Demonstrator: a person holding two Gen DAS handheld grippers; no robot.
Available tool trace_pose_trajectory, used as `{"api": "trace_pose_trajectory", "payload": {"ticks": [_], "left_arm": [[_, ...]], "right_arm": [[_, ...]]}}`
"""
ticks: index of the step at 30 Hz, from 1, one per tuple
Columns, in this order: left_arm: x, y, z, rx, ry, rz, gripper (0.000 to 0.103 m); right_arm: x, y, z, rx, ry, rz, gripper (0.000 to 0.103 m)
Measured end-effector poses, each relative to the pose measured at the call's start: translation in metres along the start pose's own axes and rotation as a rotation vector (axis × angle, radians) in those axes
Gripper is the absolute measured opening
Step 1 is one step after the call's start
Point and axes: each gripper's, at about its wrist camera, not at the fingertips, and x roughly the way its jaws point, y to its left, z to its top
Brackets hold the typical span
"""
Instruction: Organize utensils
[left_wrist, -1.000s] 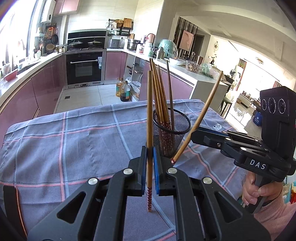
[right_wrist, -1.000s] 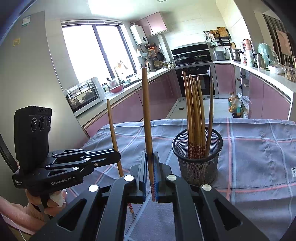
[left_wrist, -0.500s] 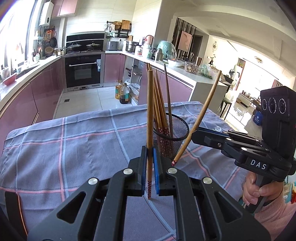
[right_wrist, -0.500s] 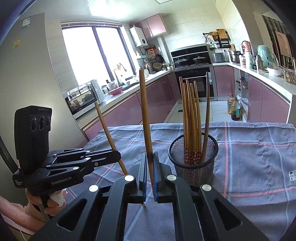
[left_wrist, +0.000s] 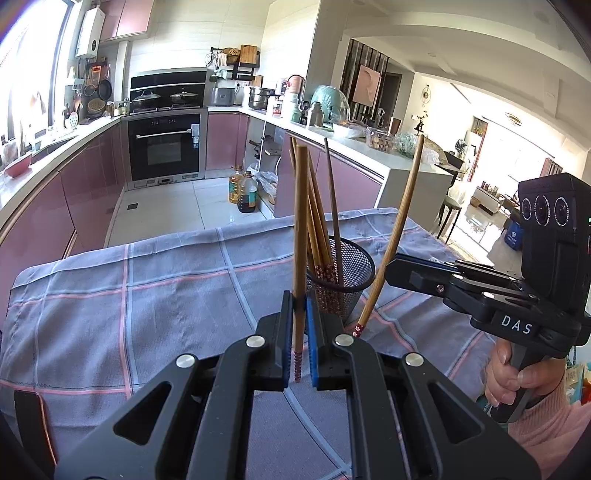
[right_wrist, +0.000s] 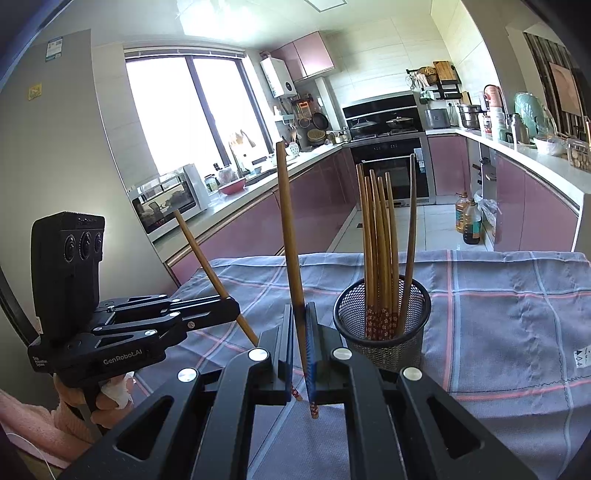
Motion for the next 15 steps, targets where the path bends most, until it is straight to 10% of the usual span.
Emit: {"api": "trace_pose_trajectory", "payload": {"ticks": [15], "left_arm": [[0.000, 0.001, -0.002, 0.003, 0.011, -0.004, 0.008]], "right_arm": [[0.006, -0.006, -0.011, 0.004, 0.045, 0.003, 0.004]]}}
